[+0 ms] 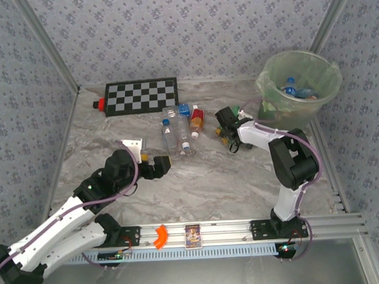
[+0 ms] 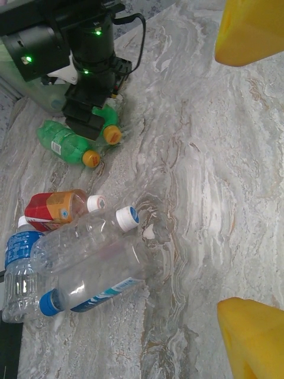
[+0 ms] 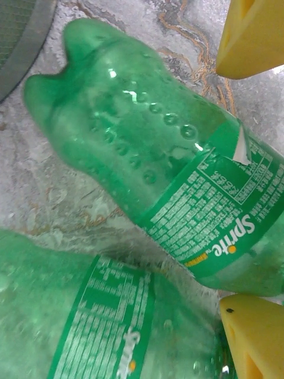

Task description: Put the plastic bottles in the bin

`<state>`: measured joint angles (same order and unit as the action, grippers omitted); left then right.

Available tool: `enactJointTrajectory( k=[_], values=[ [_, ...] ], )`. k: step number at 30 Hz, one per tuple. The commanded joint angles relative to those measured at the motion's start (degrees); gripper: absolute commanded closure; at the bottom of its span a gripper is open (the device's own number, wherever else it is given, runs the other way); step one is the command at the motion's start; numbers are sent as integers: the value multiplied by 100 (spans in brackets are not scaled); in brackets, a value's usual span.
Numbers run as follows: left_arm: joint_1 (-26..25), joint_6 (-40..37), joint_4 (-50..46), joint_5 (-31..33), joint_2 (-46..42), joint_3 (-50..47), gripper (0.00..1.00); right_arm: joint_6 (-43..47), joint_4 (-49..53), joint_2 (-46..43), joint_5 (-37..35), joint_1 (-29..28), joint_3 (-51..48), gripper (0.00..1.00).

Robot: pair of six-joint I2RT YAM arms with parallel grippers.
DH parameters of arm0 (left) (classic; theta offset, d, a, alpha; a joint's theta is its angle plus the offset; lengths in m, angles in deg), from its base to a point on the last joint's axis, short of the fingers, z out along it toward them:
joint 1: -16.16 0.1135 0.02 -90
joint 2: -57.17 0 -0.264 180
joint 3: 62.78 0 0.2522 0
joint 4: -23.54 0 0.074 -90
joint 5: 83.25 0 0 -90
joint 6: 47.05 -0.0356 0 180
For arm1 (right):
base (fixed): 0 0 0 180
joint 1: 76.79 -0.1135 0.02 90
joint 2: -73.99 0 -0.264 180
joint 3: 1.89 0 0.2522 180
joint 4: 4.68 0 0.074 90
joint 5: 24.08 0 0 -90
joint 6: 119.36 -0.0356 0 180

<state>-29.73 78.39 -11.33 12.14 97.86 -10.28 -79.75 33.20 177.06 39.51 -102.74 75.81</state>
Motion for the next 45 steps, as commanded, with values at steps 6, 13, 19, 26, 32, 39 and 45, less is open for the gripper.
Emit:
enactJointTrajectory(
  k=[6,13,19,26,32,39,45],
  values=[
    [-51,-163,-6,-18,-14,254,0,-61,-353,-441,158,-4,-703,15],
    [-45,-211,-137,41,-23,327,0,-106,-605,-661,157,-166,-1176,21],
    [-44,-204,-161,65,-105,292,0,-188,-706,-854,-16,-353,-1494,33],
    [-44,-213,-166,63,-131,270,0,-225,-680,-942,-240,-445,-1587,44],
    [-44,-231,-201,42,-140,301,0,-250,-568,-944,-401,-393,-1550,44],
    [-43,-239,-219,70,-237,265,0,-54,-645,-1143,-821,-474,-1637,68],
    [-47,-283,-231,88,-256,276,0,134,-593,-1479,-1018,-767,-1656,71]
  ],
)
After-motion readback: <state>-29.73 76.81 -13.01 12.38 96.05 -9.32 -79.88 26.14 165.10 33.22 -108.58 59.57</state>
